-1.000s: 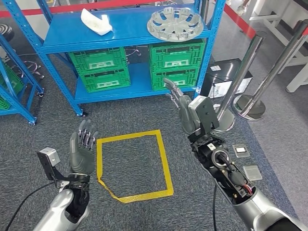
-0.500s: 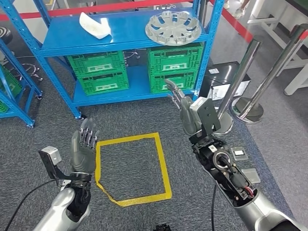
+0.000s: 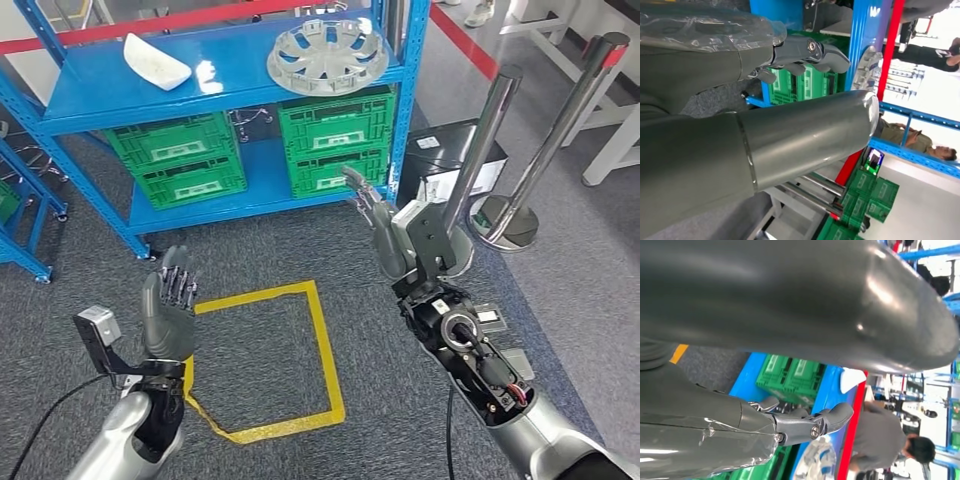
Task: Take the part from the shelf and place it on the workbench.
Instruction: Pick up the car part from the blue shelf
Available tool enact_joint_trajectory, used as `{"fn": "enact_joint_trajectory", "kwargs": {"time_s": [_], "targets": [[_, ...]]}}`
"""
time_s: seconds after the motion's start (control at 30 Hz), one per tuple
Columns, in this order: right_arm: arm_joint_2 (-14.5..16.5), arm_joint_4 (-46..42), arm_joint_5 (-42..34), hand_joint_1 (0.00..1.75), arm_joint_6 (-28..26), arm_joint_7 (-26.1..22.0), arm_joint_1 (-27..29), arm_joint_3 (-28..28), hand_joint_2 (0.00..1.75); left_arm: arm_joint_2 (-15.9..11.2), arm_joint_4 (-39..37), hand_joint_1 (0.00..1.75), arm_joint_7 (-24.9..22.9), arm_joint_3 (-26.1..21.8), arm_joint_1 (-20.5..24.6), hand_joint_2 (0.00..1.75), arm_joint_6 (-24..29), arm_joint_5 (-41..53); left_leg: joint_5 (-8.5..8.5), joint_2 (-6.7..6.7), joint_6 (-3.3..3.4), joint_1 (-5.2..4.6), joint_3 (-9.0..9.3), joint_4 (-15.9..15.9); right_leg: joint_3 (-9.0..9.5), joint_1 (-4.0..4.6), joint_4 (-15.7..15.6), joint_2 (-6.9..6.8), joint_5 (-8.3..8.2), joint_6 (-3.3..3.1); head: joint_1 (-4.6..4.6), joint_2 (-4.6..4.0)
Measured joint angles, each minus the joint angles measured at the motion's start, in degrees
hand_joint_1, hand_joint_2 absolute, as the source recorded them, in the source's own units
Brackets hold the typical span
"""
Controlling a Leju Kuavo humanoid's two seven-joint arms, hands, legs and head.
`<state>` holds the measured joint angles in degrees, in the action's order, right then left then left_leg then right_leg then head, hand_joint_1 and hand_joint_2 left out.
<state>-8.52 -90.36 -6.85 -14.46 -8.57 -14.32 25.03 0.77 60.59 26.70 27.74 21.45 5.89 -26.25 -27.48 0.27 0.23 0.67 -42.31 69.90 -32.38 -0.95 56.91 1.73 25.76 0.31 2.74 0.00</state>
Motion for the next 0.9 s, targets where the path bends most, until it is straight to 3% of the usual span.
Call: {"fn": "enact_joint_trajectory", "kwargs": {"time_s": [0.03, 0.1, 0.17, 0.2, 0.3, 0.4, 0.43, 0.47, 0.5, 0.57, 0.63, 0.77, 0.83, 0.9], "targets": [[0.0, -0.01, 0.01, 0.0, -0.01, -0.01, -0.01, 0.01, 0.0, -0.02, 0.0, 0.0, 0.03, 0.0, 0.05, 0.0, -0.02, -0.01, 2.98, -0.22, 1.11, -0.58, 1.34, -4.24, 0.45, 0.32, -0.07, 0.15, 0.29, -0.16, -0.02, 0.0], [0.0, 0.02, 0.0, 0.0, -0.01, -0.01, -0.1, 0.03, 0.0, -0.04, 0.0, 0.0, 0.15, -0.01, 0.26, 0.0, -0.05, -0.08, 6.41, -0.57, 3.24, -1.59, 4.29, -11.67, 1.04, 0.71, -0.3, 0.38, 0.76, -0.22, 0.3, 0.0], [0.0, 0.09, -0.01, 0.0, 0.02, -0.01, -0.17, 0.07, 0.0, -0.07, 0.0, 0.0, 0.27, -0.02, 0.45, 0.0, -0.08, -0.21, 6.47, -0.72, 4.12, -2.16, 5.44, -14.19, 1.14, 0.53, -0.58, 0.52, 1.0, 0.11, 0.41, 0.0], [0.0, 0.09, -0.01, 0.0, 0.04, -0.01, -0.21, 0.09, 0.0, -0.08, 0.0, 0.0, 0.32, -0.02, 0.5, 0.0, -0.1, -0.27, 6.42, -0.73, 4.08, -2.3, 5.65, -14.75, 1.25, 0.39, -0.82, 0.58, 1.06, 0.36, 0.28, 0.0], [-0.05, 0.11, 0.0, 0.0, 0.14, -0.04, -0.46, 0.07, 0.0, 0.03, -0.01, 0.0, 0.43, -0.01, 0.55, 0.0, -0.12, -0.35, 6.55, -0.53, 3.34, -1.48, 7.55, -17.07, 0.73, 0.56, 0.64, -0.25, 2.27, 1.13, 0.33, 0.0], [-0.12, 0.31, -0.01, 0.0, 0.37, -0.06, -0.83, 0.17, 0.0, 0.08, -0.09, 0.0, 0.53, -0.01, 0.54, 0.0, -0.1, -0.43, 6.16, -0.4, 2.99, -1.16, 8.74, -17.81, -4.6, 0.29, 10.56, -1.02, 6.1, 1.8, 0.83, 0.0], [-0.13, 0.4, -0.02, 0.0, 0.47, -0.04, -0.79, 0.22, 0.0, 0.06, -0.11, 0.0, 0.53, -0.01, 0.37, 0.0, -0.08, -0.48, 5.91, -0.39, 2.84, -1.13, 8.89, -17.7, -6.4, 0.11, 13.23, -1.09, 6.5, 2.03, 0.94, 0.0], [-0.14, 0.49, -0.02, 0.0, 0.56, -0.03, -0.72, 0.25, 0.0, 0.04, -0.13, 0.0, 0.54, -0.01, 0.16, 0.0, -0.06, -0.51, 5.59, -0.37, 2.68, -1.08, 9.05, -17.5, -7.29, -0.05, 13.94, -1.17, 5.79, 2.23, 1.04, 0.0], [-0.15, 0.56, -0.02, 0.0, 0.61, -0.02, -0.72, 0.25, 0.0, 0.03, -0.13, 0.0, 0.54, -0.01, 0.0, 0.0, -0.04, -0.55, 5.22, -0.38, 2.48, -0.99, 9.18, -17.15, -7.0, -0.18, 12.3, -1.25, 4.01, 2.43, 1.12, 0.0], [-0.15, 0.65, -0.02, 0.0, 0.75, -0.02, -0.9, 0.26, 0.0, 0.03, -0.12, 0.0, 0.53, -0.01, -0.13, 0.0, 0.04, -0.57, 4.27, -0.42, 1.92, -0.81, 9.34, -16.14, -4.29, -0.39, 5.3, -1.55, -0.07, 2.82, 1.31, 0.0], [-0.15, 0.72, -0.02, 0.0, 0.96, -0.04, -1.01, 0.29, 0.0, 0.0, -0.11, 0.0, 0.51, -0.02, -0.14, 0.0, 0.21, -0.58, 3.52, -0.49, 1.27, -0.91, 9.05, -15.03, -2.1, -0.38, 0.75, -1.56, -1.29, 2.45, 1.42, 0.0], [-0.16, 0.83, -0.02, 0.0, 1.15, -0.18, -1.02, 0.41, 0.0, -0.04, -0.09, 0.0, 0.5, -0.02, -0.27, 0.0, 0.31, -0.6, 2.81, -0.47, 0.24, -0.96, 8.7, -14.09, -1.38, -0.22, 0.26, -1.11, -0.67, 0.68, 0.87, 0.0], [-0.19, 0.84, -0.02, 0.0, 1.08, -0.27, -1.1, 0.4, 0.0, -0.05, -0.08, 0.0, 0.51, -0.02, -0.22, 0.0, 0.23, -0.62, 0.8, -0.46, -0.4, -0.85, 6.8, -9.89, -0.83, -0.37, 0.15, -1.03, -0.44, 0.08, 0.53, 0.0], [-0.2, 0.84, -0.02, 0.0, 0.98, -0.3, -1.04, 0.42, 0.0, -0.04, -0.1, 0.0, 0.51, -0.02, -0.29, 0.0, 0.08, -0.67, -2.2, -0.46, -0.79, -0.8, 2.18, -1.7, -0.55, -0.32, 0.14, -0.98, -0.13, -0.28, 0.2, 0.0]]}}
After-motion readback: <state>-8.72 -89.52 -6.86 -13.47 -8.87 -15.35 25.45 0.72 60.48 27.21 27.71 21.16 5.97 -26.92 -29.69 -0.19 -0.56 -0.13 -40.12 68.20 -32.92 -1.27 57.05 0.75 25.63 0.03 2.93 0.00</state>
